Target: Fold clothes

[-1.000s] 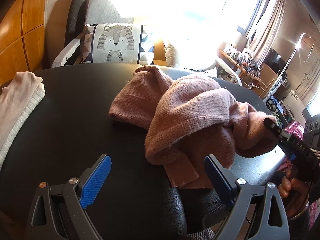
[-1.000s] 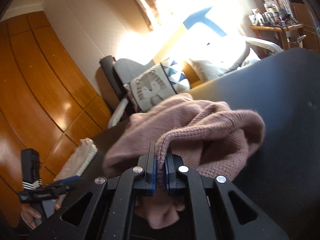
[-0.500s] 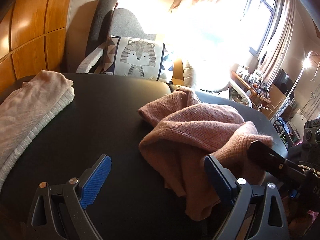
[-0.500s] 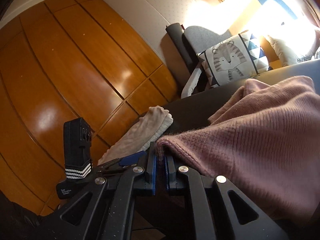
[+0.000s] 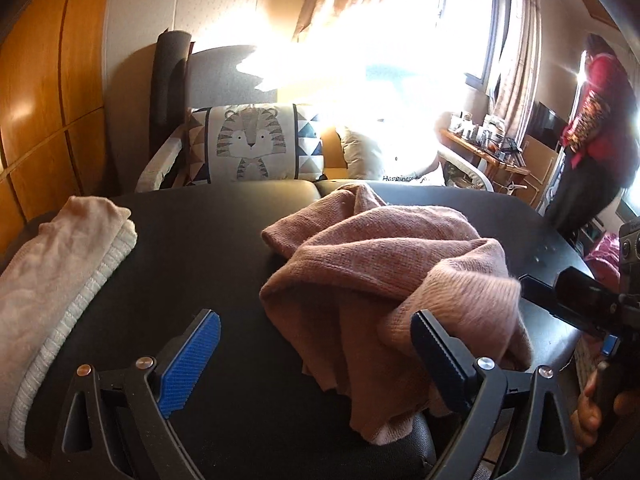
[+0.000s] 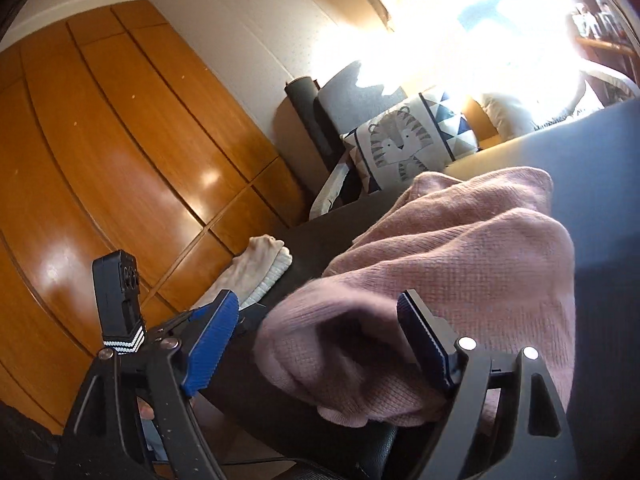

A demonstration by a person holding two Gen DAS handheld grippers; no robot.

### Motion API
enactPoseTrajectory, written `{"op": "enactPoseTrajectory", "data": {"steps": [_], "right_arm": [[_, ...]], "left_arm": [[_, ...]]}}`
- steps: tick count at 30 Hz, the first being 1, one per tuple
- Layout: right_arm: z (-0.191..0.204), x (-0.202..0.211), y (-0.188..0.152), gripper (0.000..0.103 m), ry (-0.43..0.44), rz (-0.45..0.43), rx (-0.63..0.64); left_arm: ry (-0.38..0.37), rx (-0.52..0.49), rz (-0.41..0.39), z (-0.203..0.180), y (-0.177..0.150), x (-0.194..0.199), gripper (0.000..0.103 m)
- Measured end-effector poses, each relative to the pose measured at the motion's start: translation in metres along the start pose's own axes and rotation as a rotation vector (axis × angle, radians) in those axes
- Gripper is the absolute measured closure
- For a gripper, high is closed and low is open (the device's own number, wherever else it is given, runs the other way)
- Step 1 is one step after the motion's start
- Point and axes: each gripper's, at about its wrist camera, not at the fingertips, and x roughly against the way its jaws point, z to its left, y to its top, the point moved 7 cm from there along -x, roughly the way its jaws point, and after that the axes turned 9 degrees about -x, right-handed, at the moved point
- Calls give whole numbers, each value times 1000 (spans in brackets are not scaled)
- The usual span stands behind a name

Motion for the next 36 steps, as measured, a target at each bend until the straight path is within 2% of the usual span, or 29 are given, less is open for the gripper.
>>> {"op": "enactPoseTrajectory", "data": {"steps": [5, 7, 10, 15, 19, 24, 27, 29, 31, 32, 34, 35, 36], "right_arm": [[-26, 14, 6, 18, -89, -57, -67], [-33, 17, 7, 18, -100, -66, -86], [-42, 20, 9, 18, -114, -77, -112], [-50, 19, 6, 18, -140, -79, -129], [-59, 25, 7, 18, -165, -95, -150], [-69, 32, 8, 18, -181, -114, -176], [-73, 35, 9, 18, -186, -125, -191], [-75, 39, 10, 18, -188, -135, -199], [-78, 43, 11, 18, -187, -145, -204], [-80, 46, 11, 18, -187, -150, -206], [-84, 50, 12, 18, -192, -161, -212], [-86, 52, 12, 18, -196, -165, -219], [-89, 53, 12, 18, -201, -168, -226]], "left_arm": [[5, -102, -35, -22, 4, 8, 5], [13, -161, -55, -31, 3, 13, 4], [27, -284, -85, -49, -3, 19, 0], [71, -496, -148, -88, -9, 31, 0], [26, -644, -200, -123, -13, 42, 0], [93, -922, -166, -153, -28, 19, 0], [129, -1052, -157, -168, -33, 2, 1], [135, -1120, -144, -179, -38, -10, 7], [129, -1173, -114, -187, -43, -25, 26], [132, -1177, -98, -188, -44, -32, 32], [139, -1185, -66, -190, -44, -45, 53], [119, -1162, -50, -189, -42, -47, 60], [98, -1138, -34, -188, -40, -50, 77]]}}
